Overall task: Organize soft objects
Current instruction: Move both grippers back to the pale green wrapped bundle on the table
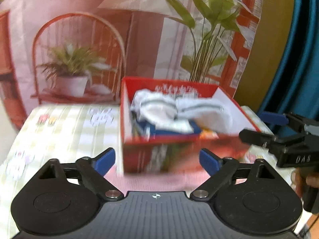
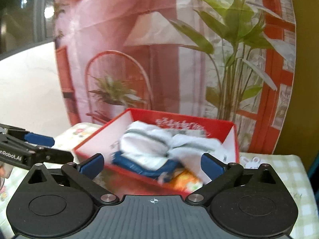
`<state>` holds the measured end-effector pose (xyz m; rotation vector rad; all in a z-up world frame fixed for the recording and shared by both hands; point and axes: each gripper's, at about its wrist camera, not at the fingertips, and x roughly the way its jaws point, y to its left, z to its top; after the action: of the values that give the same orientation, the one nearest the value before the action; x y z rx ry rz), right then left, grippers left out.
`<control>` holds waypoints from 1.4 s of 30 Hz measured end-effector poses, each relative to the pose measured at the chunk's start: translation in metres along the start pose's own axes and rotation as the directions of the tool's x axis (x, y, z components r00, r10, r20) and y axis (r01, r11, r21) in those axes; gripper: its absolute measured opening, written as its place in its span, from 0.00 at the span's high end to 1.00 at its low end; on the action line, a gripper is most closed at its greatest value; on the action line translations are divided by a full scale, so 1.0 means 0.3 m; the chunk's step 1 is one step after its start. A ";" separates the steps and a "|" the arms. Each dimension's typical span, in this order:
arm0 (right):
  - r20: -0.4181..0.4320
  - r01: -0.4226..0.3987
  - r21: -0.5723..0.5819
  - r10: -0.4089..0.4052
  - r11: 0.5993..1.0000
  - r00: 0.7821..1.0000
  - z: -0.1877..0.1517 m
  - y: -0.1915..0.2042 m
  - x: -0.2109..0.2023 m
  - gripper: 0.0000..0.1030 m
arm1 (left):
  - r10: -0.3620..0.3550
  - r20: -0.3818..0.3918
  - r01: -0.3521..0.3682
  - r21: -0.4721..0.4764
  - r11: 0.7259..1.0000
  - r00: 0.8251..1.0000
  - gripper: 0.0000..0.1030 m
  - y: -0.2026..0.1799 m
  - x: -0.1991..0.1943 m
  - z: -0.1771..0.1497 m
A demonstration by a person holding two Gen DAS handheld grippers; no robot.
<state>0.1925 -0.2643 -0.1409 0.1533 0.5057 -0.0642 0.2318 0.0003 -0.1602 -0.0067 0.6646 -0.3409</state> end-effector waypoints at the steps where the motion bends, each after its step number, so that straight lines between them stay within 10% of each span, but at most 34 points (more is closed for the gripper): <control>1: 0.015 -0.008 -0.003 0.008 1.000 1.000 -0.023 0.014 -0.030 0.00 | 0.011 -0.012 -0.011 -0.021 1.000 1.000 0.07 0.007 -0.026 -0.051; 19: -0.139 -0.125 0.155 0.147 0.980 0.979 -0.481 0.191 -0.249 0.03 | 0.063 -0.197 -0.104 -0.201 0.974 0.978 0.08 0.098 -0.186 -0.473; 42: -0.292 -0.142 0.117 0.171 0.983 0.941 -0.541 0.239 -0.196 0.25 | -0.013 -0.279 -0.053 -0.227 0.973 0.960 0.34 0.085 -0.125 -0.543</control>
<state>0.0709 -0.1658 -0.2430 0.2984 0.7940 0.0929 0.1135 0.0526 -0.2692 -0.1782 0.9818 -0.2445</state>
